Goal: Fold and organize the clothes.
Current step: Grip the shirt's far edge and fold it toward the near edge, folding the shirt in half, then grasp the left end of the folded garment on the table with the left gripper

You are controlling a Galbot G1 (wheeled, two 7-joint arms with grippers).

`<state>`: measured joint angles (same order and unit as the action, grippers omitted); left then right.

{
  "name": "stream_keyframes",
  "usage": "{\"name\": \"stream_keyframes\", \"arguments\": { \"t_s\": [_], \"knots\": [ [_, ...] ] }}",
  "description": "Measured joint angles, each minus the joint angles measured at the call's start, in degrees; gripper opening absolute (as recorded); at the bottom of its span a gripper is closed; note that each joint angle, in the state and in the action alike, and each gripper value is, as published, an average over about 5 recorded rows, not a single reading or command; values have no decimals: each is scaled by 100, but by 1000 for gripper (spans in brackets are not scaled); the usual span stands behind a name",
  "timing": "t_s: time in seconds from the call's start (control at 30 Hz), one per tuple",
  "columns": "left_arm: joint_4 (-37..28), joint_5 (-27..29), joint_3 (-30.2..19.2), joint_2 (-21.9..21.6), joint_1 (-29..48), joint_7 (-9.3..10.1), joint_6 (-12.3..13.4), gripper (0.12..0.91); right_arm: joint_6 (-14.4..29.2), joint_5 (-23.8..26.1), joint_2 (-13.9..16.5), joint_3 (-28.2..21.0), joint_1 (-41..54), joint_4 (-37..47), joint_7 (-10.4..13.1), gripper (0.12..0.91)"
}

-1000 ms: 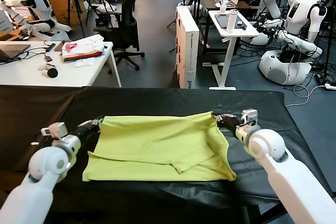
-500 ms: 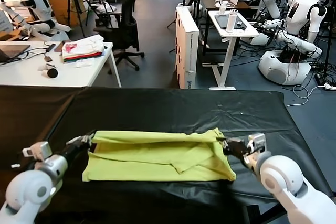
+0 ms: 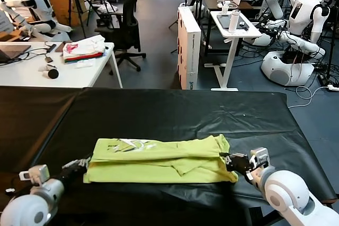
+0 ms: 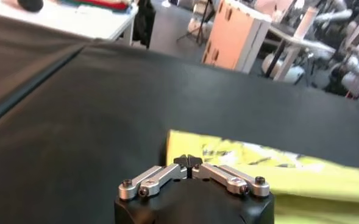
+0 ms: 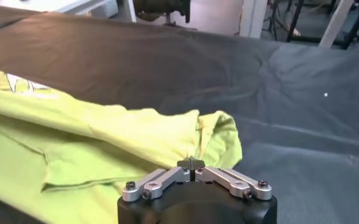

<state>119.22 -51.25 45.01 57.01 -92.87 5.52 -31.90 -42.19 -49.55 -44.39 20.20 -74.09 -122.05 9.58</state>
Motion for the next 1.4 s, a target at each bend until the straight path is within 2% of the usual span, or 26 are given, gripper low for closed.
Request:
{"name": "stream_keyframes", "arguments": {
  "t_s": [0.17, 0.23, 0.33, 0.43, 0.53, 0.63, 0.7, 0.8, 1.03, 1.4],
  "knots": [
    [51, 42, 8, 61, -115, 21, -60, 152, 0, -84, 7, 92, -55, -102, -80, 150],
    [111, 77, 30, 93, -161, 60, -130, 192, 0, -89, 8, 178, -94, -175, -134, 216],
    [238, 103, 108, 145, -262, 193, -223, 342, 0, -101, -5, 360, -123, -264, -169, 369],
    [400, 91, 230, 165, -408, 328, -255, 531, 0, -105, -76, 530, -58, -245, -150, 539],
    [500, 77, 347, 151, -491, 438, -227, 721, 62, -42, -235, 588, 83, -89, -114, 729],
    [476, 14, 384, 179, -386, 656, -117, 859, 290, 126, -486, 569, 265, 174, -98, 864],
    [401, -36, 359, 218, -220, 758, -18, 895, 424, 236, -675, 538, 367, 362, -97, 896],
    [232, -49, 266, 287, 104, 782, 84, 905, 530, 359, -940, 477, 465, 616, -107, 906],
    [-200, 78, -80, 363, 804, 585, 280, 907, 565, 546, -1346, 336, 662, 1080, -76, 907],
    [-820, 168, -613, 390, 1482, 521, 25, 907, 376, 589, -1471, 143, 909, 1431, -25, 907]
  ]
}}
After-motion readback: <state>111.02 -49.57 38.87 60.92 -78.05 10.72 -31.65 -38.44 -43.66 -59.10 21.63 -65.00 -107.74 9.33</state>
